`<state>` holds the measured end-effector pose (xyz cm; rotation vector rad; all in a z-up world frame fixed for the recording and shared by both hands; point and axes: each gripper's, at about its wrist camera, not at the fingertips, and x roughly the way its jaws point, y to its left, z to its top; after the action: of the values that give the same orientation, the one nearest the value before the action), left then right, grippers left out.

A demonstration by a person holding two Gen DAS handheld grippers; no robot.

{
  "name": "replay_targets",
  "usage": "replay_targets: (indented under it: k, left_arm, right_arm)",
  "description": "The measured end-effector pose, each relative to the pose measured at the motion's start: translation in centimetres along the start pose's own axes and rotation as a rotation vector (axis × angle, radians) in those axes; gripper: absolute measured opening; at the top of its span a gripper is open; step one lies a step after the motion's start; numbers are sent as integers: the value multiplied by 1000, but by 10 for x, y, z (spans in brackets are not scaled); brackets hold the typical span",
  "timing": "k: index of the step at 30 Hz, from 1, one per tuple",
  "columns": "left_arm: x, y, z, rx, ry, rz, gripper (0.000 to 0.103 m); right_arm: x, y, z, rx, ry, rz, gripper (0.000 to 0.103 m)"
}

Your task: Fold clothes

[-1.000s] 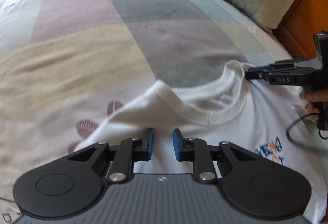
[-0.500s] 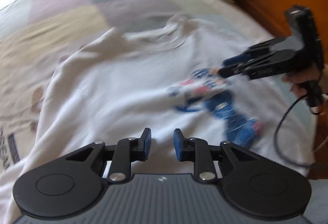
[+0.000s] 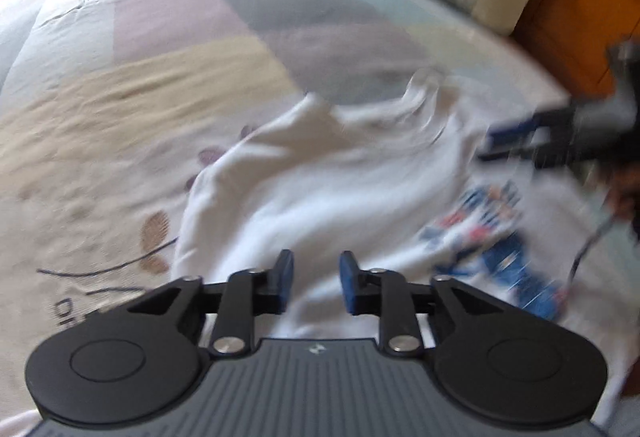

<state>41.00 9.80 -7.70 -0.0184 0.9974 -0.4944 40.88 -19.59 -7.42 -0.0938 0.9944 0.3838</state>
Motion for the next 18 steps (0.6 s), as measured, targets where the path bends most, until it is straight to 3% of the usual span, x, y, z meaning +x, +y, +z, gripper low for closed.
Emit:
replay_targets:
  k: [3,6,7,8,9,14,18]
  left_arm:
    - [6,-2,9,-9,-37,-46,45]
    - [36,0,17,-17,-3,-9,45]
    - [47,3,20,-26,4,10,43]
    - [56,5,23,-42,-1,23,43]
    - [60,7,27,-70,-31,29,48]
    - [62,8,46,-180,-66,84,44]
    - [41,-7,36,-138,-57,48,49]
  right_arm:
    - [17,16,-4,-42,40,-19,65]
    - [35,22,3,-48,-6,-55,80]
    - [41,23,9,-41,-11,-65,90]
    - [49,23,16,-30,-12,-70,100]
    - [56,23,23,-19,-16,-74,103]
    - [47,19,28,36,-23,-68,102]
    - [1,5,-1,104,-56,-38,102]
